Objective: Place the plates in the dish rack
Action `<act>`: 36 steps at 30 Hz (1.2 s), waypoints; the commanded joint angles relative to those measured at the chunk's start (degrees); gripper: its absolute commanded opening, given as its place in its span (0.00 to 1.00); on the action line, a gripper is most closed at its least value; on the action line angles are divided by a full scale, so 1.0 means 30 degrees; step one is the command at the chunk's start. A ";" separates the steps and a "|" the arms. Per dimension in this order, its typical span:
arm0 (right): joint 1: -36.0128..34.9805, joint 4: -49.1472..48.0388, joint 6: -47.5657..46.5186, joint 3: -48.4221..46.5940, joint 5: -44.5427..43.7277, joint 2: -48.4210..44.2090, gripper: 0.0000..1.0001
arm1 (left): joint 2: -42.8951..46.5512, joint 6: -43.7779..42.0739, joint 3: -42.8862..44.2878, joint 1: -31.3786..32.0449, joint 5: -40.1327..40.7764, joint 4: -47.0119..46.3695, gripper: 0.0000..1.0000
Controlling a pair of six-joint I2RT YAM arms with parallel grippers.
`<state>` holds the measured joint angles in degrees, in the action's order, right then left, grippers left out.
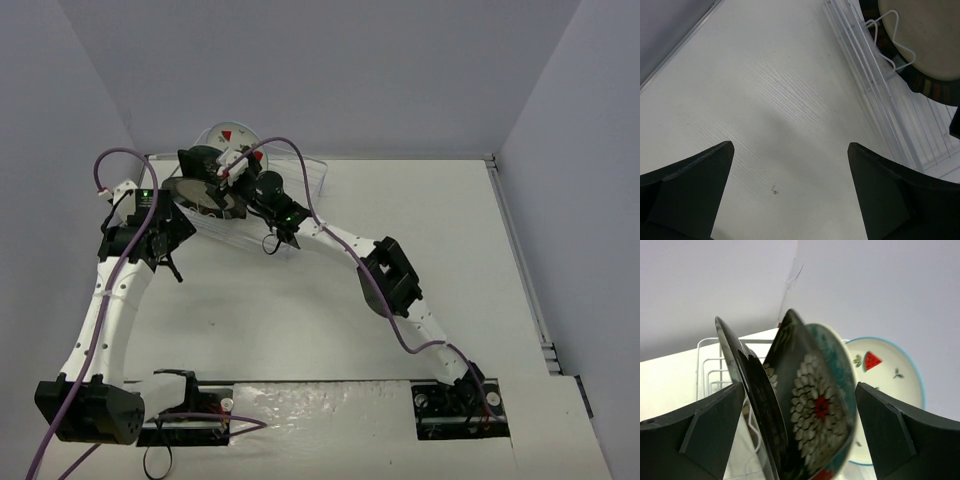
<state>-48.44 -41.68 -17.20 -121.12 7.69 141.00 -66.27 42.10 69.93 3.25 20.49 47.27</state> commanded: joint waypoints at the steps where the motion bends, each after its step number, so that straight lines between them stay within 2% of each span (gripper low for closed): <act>1: 0.0251 -0.1455 0.0801 -0.2041 -0.0016 -0.1379 0.69 | 0.0072 -0.0323 0.0947 -0.0144 0.0286 -0.0392 0.97; 4: 0.0460 -0.0678 0.1068 -0.3429 -0.0526 -0.0394 0.66 | 0.0170 -0.0323 0.0894 -0.0144 0.0401 -0.0320 0.97; 9: 0.0765 -0.0726 0.1688 -0.3453 -0.0890 -0.0212 0.65 | 0.0002 -0.0352 0.0976 -0.0144 0.0551 -0.0259 0.97; 11: 0.0828 -0.0492 0.1485 -0.3595 -0.1737 -0.0279 0.68 | -0.0118 -0.0382 0.1006 -0.0115 0.0551 -0.0259 0.97; 16: 0.1153 -0.0672 0.1666 -0.2325 -0.2311 -0.2028 0.88 | -0.0235 -0.0469 0.1035 -0.0137 0.0646 -0.0258 0.97; 18: 0.1364 -0.0833 0.1955 -0.1466 -0.2475 -0.3547 0.90 | -0.0156 -0.0469 0.1006 -0.0135 0.0670 -0.0258 0.97; 22: 0.2796 -0.0339 0.4163 0.2343 -0.2475 -0.7142 0.93 | 0.0160 -0.0548 0.0946 -0.0135 0.0779 -0.0377 0.97; 25: 0.4476 0.0227 0.5549 0.6363 -0.3571 -1.0487 1.00 | 0.0443 -0.0557 0.0894 -0.0144 0.0880 -0.0566 0.97; 29: 0.6331 0.2949 0.7738 1.0357 -0.6597 -1.3584 1.00 | 0.0366 -0.0820 0.1123 -0.0166 0.0794 -0.0822 0.97; 31: 0.7863 0.4058 1.0410 1.3674 -0.7361 -1.5599 1.00 | 0.0059 -0.1094 0.1567 -0.0198 0.0738 -0.0990 0.97; 33: 0.9549 0.5443 1.1895 1.5296 -0.7893 -1.6566 1.00 | -0.0108 -0.1291 0.1719 -0.0184 0.0728 -0.1165 0.97; 36: 1.0809 0.7340 1.3325 1.7558 -0.9263 -1.8012 1.00 | -0.0416 -0.1617 0.2008 -0.0182 0.0542 -0.1519 0.97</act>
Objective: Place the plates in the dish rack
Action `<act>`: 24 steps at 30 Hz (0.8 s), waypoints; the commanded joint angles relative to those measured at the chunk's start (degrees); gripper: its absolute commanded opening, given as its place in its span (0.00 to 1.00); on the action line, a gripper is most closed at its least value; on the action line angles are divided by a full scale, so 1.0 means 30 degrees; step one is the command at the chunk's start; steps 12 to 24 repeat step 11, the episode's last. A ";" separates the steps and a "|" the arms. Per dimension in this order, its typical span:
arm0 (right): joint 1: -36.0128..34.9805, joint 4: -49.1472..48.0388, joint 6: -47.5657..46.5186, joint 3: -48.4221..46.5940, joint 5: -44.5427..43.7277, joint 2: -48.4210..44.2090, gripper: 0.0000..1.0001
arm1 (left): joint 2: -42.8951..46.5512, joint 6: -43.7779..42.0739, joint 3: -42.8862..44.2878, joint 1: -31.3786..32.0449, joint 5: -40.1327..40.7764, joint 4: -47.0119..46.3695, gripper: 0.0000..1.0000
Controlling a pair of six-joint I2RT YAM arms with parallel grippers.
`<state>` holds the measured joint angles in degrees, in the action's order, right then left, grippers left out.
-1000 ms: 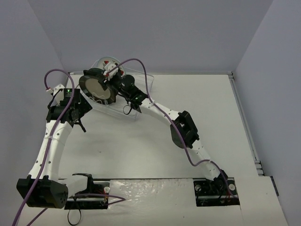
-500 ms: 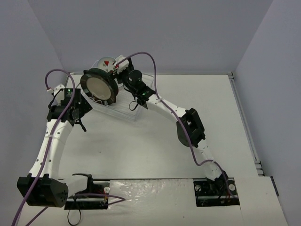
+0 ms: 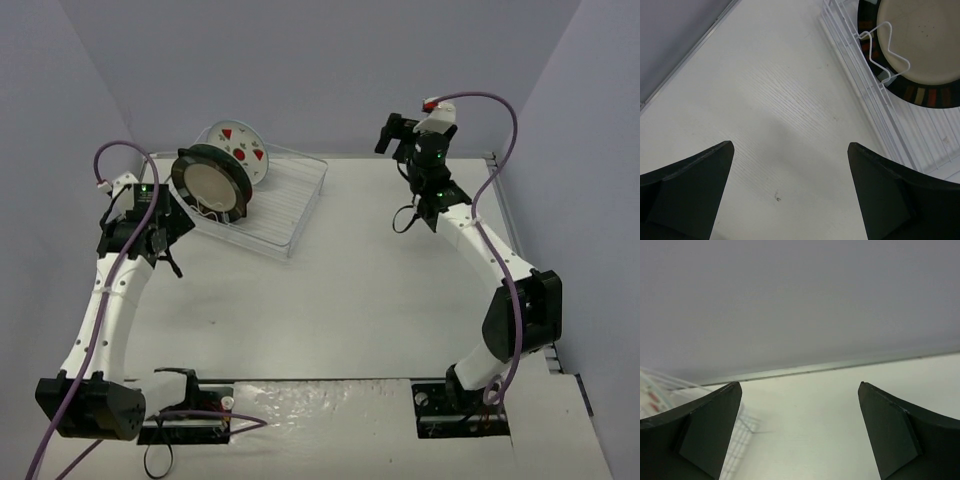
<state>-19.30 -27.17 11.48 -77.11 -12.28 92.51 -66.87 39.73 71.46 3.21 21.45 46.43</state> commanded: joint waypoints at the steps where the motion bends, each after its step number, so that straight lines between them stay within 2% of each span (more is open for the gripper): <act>1: 0.1472 0.3141 0.4158 0.3637 -0.3201 -0.2345 1.00 | -0.0333 -0.0939 0.1613 -0.0164 0.0150 -0.1381 0.97; 5: 0.1512 0.4900 0.4025 0.4829 -0.5114 -0.3576 1.00 | -0.0661 -0.1140 0.1944 -0.0192 0.0377 -0.1266 0.97; 10: 0.1541 0.4801 0.4172 0.6208 -0.6366 -0.4803 1.00 | -0.0649 -0.1184 0.1922 -0.0182 0.0251 -0.1327 0.97; 24: 0.1541 0.4837 0.4231 0.6250 -0.6488 -0.4944 1.00 | -0.0649 -0.1205 0.1901 -0.0164 0.0232 -0.1327 0.97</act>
